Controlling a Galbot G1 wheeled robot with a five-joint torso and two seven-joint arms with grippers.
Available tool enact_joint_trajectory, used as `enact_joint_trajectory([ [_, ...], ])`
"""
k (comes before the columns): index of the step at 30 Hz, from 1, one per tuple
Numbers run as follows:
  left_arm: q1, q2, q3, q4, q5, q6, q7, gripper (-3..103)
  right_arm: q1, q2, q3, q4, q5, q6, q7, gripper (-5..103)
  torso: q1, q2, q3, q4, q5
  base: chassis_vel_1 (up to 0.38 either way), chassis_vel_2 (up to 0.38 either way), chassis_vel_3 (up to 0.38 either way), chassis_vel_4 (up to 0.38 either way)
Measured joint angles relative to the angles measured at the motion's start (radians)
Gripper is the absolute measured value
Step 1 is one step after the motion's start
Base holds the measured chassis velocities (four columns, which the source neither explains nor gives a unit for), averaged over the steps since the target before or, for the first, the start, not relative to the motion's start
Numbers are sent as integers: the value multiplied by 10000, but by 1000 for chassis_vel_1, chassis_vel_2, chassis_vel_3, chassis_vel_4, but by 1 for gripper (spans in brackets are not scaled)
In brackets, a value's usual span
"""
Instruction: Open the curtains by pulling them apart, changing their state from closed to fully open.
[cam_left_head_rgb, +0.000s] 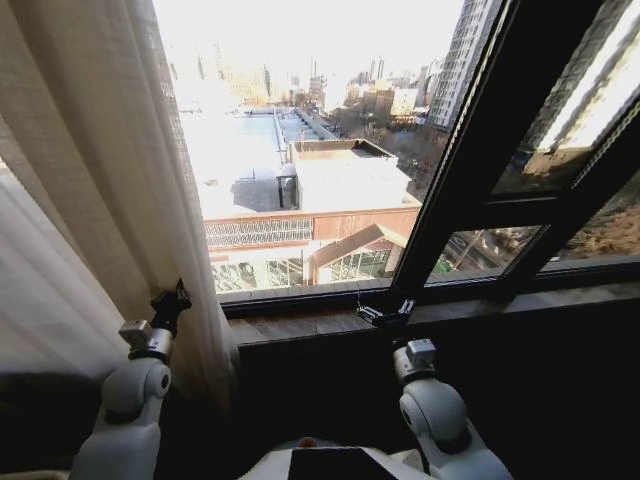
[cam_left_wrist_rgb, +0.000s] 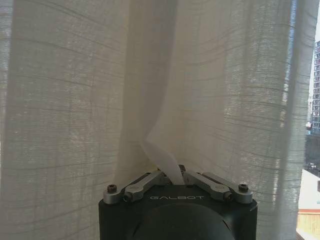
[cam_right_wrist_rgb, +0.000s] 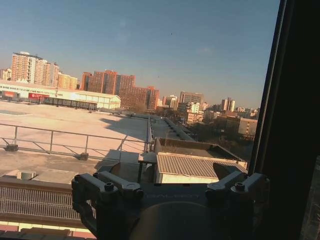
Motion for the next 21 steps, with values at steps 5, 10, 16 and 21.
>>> enact_joint_trajectory([
  [5, -86, 110, -880, 323, -222, 30, -283, 0, 115, -34, -3, -113, 4, 14, -31, 100, 0, 1, -1, 4, -9, 0, 0, 0, 0],
  [10, -33, 235, -1929, 807, -359, 13, -323, 0, 178, -49, 14, -219, 27, 40, -48, 100, -1, 1, -1, 2, -3, 0, 0, 0, 0],
  [16, -50, 399, -3083, 1321, -472, -36, -624, 0, 333, -40, -42, -362, 40, 60, -107, 100, 1, 1, 0, 2, -3, 0, 0, 0, 0],
  [21, -307, 617, -3731, 1938, -51, 116, -1843, 0, 464, -105, -21, -475, 83, 63, -144, 100, 0, 1, -1, 4, -5, 0, 0, 0, 0],
])
